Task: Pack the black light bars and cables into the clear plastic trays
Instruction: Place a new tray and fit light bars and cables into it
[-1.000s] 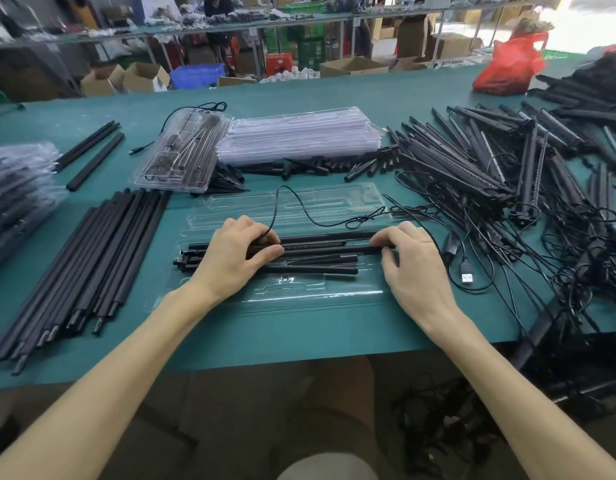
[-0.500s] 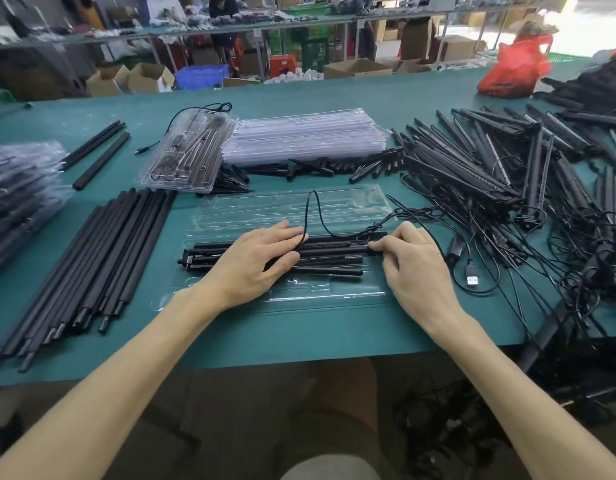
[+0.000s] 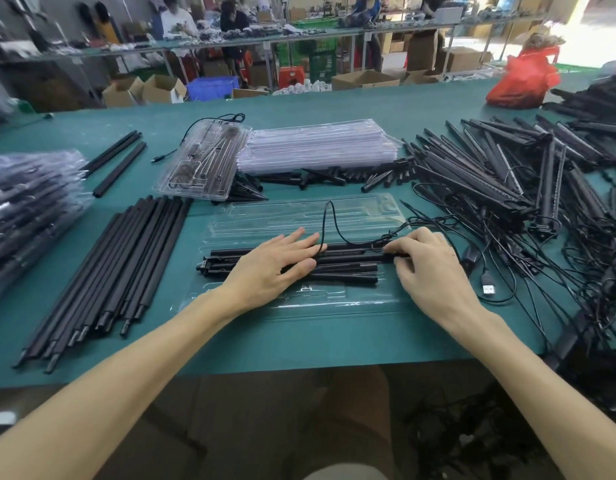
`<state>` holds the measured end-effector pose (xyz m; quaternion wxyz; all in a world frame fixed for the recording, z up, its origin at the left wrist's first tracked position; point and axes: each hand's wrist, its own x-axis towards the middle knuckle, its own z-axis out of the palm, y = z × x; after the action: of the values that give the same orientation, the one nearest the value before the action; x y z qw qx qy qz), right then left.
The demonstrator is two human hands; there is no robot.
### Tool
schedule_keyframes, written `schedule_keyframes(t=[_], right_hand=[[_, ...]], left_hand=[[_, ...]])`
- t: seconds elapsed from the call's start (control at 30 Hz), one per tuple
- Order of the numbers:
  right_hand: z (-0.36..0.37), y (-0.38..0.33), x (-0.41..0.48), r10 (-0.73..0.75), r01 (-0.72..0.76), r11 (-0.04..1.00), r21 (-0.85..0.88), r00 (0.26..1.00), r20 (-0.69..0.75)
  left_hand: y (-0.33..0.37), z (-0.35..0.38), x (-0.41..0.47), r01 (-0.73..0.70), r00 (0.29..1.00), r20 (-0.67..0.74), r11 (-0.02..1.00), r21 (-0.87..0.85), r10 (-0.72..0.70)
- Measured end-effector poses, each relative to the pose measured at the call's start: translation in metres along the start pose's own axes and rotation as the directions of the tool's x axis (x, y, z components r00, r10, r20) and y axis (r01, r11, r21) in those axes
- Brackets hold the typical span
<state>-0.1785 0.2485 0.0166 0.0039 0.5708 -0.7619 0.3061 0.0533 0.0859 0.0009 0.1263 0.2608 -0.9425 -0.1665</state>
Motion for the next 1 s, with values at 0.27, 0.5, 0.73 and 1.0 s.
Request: schedule_keyframes(t=[0.27,0.5,0.73,1.0], right_hand=[[0.007,-0.043,0.037,-0.196,0.193,0.977,0.091,0.980,0.031],[0.034,-0.046,0.065,-0.236,0.216,0.961,0.172,0.966,0.105],[0.019,-0.006,0.048,-0.220,0.219,0.970,0.107,0.975,-0.006],[-0.009,0.012,0.034,-0.369,0.368,0.930,0.015,0.930,0.012]], left_hand=[[0.001,0.000,0.000,-0.012,1.000,0.004,0.998,0.055,0.011],[0.002,0.000,0.001,-0.001,1.000,-0.001,0.997,0.076,0.001],[-0.003,-0.001,0.002,0.001,1.000,0.009,1.000,0.019,-0.001],[-0.006,-0.001,0.002,0.011,1.000,-0.013,0.999,-0.041,-0.012]])
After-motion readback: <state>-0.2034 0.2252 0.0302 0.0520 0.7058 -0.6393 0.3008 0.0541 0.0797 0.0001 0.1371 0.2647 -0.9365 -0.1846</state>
